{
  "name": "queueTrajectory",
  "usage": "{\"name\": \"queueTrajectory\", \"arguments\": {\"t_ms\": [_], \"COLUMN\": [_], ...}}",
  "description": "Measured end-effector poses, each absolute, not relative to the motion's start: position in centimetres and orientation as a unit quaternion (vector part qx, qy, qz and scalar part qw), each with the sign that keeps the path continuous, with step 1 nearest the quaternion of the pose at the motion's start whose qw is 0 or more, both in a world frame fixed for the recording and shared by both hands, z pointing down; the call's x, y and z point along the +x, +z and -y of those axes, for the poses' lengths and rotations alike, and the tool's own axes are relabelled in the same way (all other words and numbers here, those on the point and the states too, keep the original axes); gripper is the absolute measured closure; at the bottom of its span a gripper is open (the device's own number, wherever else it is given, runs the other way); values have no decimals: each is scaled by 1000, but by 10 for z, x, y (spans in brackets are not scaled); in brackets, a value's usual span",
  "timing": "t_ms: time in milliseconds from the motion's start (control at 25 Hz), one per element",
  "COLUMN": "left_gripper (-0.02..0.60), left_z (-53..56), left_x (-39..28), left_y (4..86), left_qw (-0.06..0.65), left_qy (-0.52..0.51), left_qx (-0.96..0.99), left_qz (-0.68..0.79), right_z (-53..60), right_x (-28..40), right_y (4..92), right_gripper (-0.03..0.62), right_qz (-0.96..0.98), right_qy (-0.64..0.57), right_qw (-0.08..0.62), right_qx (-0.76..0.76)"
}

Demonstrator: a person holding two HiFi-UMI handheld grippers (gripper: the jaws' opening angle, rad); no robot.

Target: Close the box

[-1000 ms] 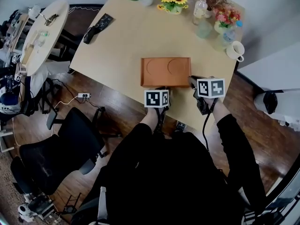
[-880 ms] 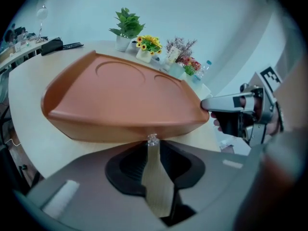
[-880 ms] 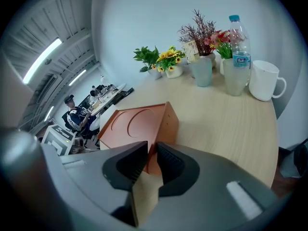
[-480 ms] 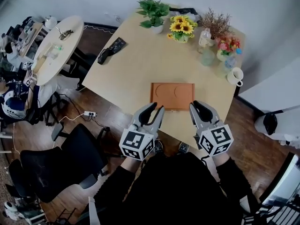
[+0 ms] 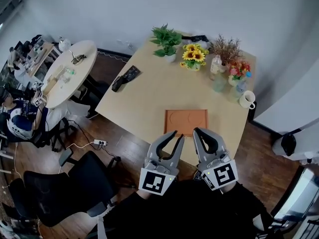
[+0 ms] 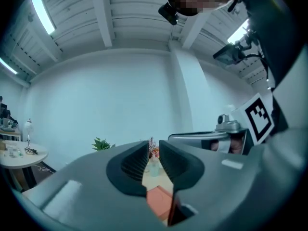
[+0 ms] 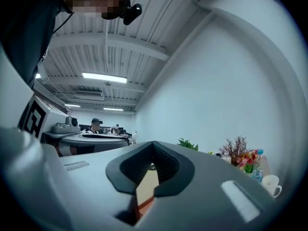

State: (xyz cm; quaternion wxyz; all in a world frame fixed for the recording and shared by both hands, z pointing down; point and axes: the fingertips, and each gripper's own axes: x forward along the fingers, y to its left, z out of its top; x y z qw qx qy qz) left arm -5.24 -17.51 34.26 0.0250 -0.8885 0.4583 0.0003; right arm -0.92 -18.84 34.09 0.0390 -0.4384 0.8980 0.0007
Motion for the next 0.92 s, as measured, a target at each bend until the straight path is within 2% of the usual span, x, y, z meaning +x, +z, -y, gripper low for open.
{"name": "queueTrajectory", "arguments": {"t_ms": [920], "left_gripper": [531], "left_z": [170], "left_x": [-45], "left_y": [361], "left_qw": [2], "left_qy": [-20], "left_qx": [-895], "left_qz": [-445], "right_z": [178], "right_x": [-6], "right_y": [345], "right_gripper": [594], "right_qz": [-897], "right_qy": [-7], "right_qw": [29], "right_qx": [-442]}}
